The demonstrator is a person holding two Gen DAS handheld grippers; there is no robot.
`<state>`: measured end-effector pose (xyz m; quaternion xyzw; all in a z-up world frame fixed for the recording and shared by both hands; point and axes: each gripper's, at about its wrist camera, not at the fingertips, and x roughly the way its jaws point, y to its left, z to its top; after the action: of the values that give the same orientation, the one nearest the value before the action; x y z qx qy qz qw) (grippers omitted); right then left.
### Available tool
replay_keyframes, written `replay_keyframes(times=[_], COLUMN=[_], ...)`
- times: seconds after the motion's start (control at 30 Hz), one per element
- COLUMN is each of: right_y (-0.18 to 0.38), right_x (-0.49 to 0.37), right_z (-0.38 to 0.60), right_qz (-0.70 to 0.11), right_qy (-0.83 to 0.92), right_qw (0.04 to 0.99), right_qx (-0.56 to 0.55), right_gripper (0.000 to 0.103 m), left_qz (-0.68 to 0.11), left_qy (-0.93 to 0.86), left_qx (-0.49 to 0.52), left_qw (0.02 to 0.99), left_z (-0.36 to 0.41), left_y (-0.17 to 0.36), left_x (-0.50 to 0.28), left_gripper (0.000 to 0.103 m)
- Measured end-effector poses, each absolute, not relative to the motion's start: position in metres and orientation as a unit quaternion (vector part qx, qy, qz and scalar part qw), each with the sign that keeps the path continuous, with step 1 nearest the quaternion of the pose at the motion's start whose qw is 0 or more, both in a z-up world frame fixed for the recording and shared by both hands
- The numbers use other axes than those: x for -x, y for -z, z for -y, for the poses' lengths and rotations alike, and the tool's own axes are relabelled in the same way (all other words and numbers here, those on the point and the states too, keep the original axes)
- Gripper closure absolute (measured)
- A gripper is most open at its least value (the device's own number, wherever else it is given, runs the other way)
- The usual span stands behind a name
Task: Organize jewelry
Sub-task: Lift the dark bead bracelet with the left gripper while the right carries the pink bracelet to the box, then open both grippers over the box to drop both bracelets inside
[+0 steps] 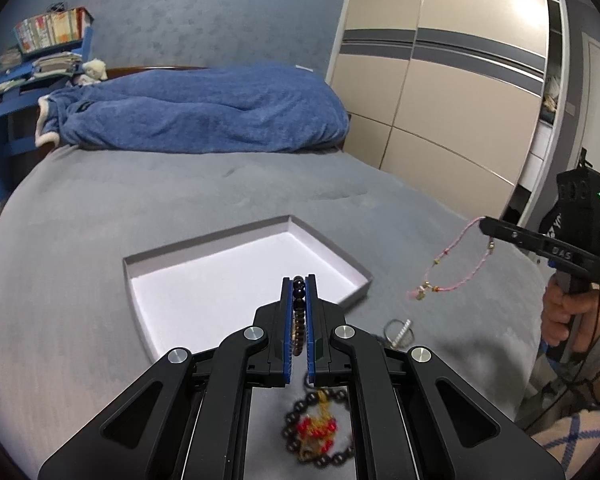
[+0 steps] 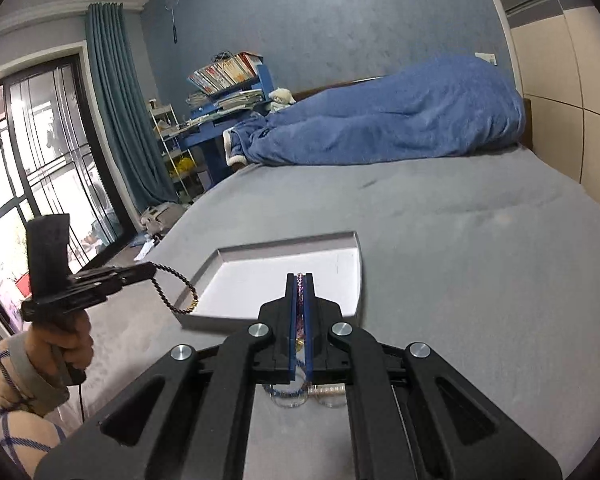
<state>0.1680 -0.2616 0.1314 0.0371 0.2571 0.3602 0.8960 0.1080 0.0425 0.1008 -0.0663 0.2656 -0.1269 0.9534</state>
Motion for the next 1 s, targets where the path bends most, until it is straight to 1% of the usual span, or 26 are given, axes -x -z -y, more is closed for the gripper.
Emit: replay_keyframes(times=[0.17, 0.4, 0.53, 0.73, 0.77, 0.8, 0.83, 0.9, 0.93, 0.97, 1.0], right_y=[-0.136, -0.121, -0.101, -0.048, -0.041, -0.036, -0.03, -0.025, -0.023, -0.022, -0.021], right_x=[-0.184, -0.221, -0.25, -0.28, -0.283, -0.284, -0.286, -0.285, -0.285, -0.283, -0.281], right_z=[0.248, 0.197, 0.153, 0.114, 0.113, 0.112, 0.112, 0.115, 0.116, 0.117, 0.12], right_qz=[-0.261, -0.289, -0.322, -0.396, -0.405, -0.41, -0.416, -0.42, -0.419, -0.417, -0.414], right_qy=[-0.365, -0.385, -0.394, -0.359, -0.351, -0.345, -0.338, -0.328, -0.327, -0.324, -0.321], right_qw=[0.893, 0.876, 0.861, 0.845, 0.844, 0.844, 0.844, 0.845, 0.845, 0.847, 0.849], right_qx=[-0.033, -0.026, -0.015, 0.021, 0.027, 0.031, 0.037, 0.048, 0.053, 0.059, 0.063], right_gripper=[0.101, 0.101, 0.101, 0.1, 0.1, 0.1, 0.1, 0.099, 0.097, 0.093, 0.078], left_qz=[-0.273, -0.288, -0.306, -0.35, -0.354, -0.354, -0.354, -0.351, -0.346, -0.338, -0.334], left_qy=[0.117, 0.094, 0.079, 0.046, 0.04, 0.035, 0.03, 0.027, 0.026, 0.026, 0.027], left_qx=[0.079, 0.096, 0.107, 0.081, 0.077, 0.075, 0.073, 0.074, 0.073, 0.069, 0.067], left_qw=[0.951, 0.948, 0.943, 0.932, 0.931, 0.931, 0.932, 0.933, 0.935, 0.938, 0.94], left_z=[-0.053, -0.066, -0.074, -0.073, -0.074, -0.074, -0.075, -0.076, -0.075, -0.073, -0.072], left_y=[-0.095, -0.073, -0.053, -0.024, -0.021, -0.019, -0.018, -0.016, -0.017, -0.018, -0.019], left_x=[-0.127, -0.153, -0.17, -0.178, -0.175, -0.173, -0.169, -0.162, -0.157, -0.149, -0.145], left_gripper=[0.097, 0.097, 0.097, 0.097, 0.093, 0.086, 0.081, 0.052, 0.044, 0.034, 0.029])
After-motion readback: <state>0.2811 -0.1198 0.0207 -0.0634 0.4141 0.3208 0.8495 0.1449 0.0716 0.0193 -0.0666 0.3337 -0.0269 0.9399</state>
